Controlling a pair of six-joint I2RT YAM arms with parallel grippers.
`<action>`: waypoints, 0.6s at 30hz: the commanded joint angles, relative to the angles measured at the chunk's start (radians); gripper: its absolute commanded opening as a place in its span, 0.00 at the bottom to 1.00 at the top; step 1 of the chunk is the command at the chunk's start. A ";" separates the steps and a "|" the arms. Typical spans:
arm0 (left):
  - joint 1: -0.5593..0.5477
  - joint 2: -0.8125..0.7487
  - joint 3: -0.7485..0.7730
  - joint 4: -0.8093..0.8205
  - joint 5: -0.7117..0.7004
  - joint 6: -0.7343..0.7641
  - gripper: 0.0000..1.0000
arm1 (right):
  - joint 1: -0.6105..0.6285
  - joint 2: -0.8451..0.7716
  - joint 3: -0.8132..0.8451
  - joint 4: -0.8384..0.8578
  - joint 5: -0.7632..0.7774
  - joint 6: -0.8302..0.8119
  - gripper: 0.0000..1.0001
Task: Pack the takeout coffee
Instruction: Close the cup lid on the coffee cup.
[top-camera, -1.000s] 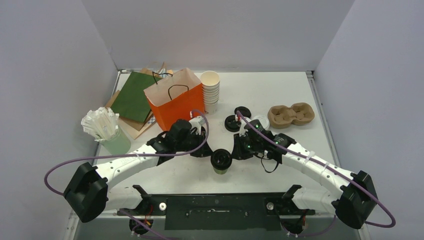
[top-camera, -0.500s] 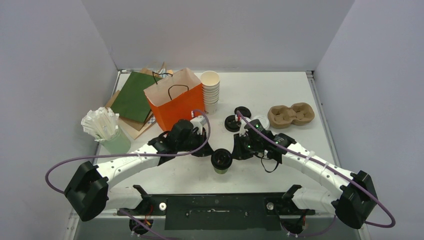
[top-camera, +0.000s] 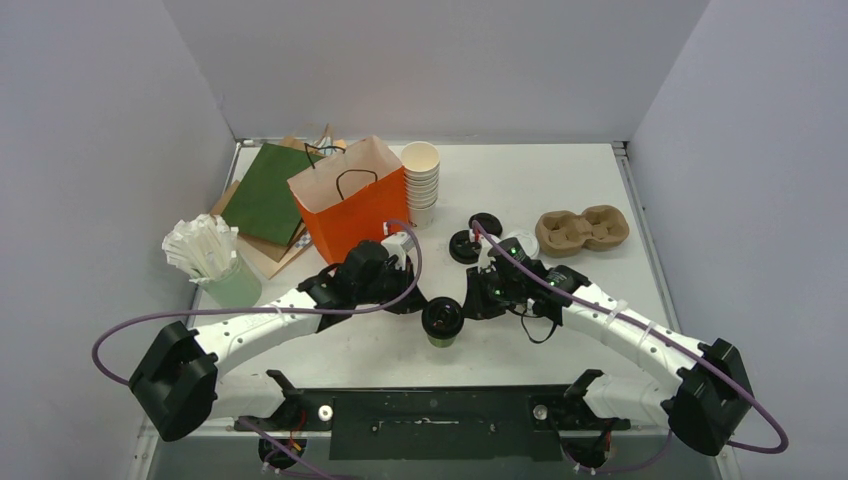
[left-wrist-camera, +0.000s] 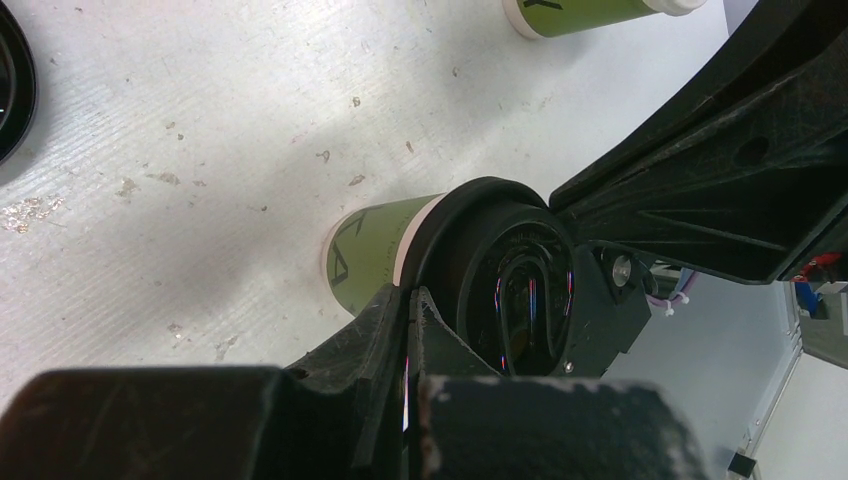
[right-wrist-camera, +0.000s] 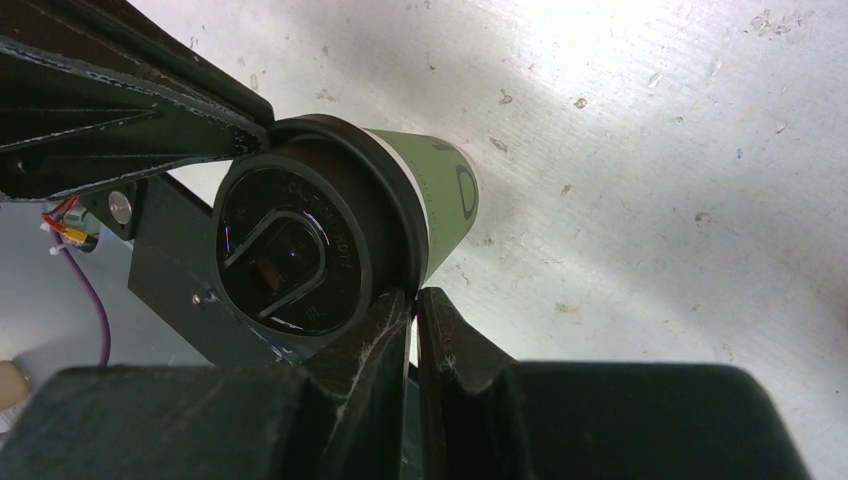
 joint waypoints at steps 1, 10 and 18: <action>-0.028 0.055 -0.056 -0.030 -0.002 0.015 0.00 | 0.008 0.061 -0.028 0.008 0.016 -0.016 0.09; -0.029 0.049 -0.150 0.051 0.006 -0.019 0.00 | 0.009 0.076 -0.023 -0.002 0.020 -0.023 0.09; -0.032 0.070 -0.222 0.150 0.018 -0.049 0.00 | 0.016 0.097 -0.018 -0.005 0.028 -0.024 0.08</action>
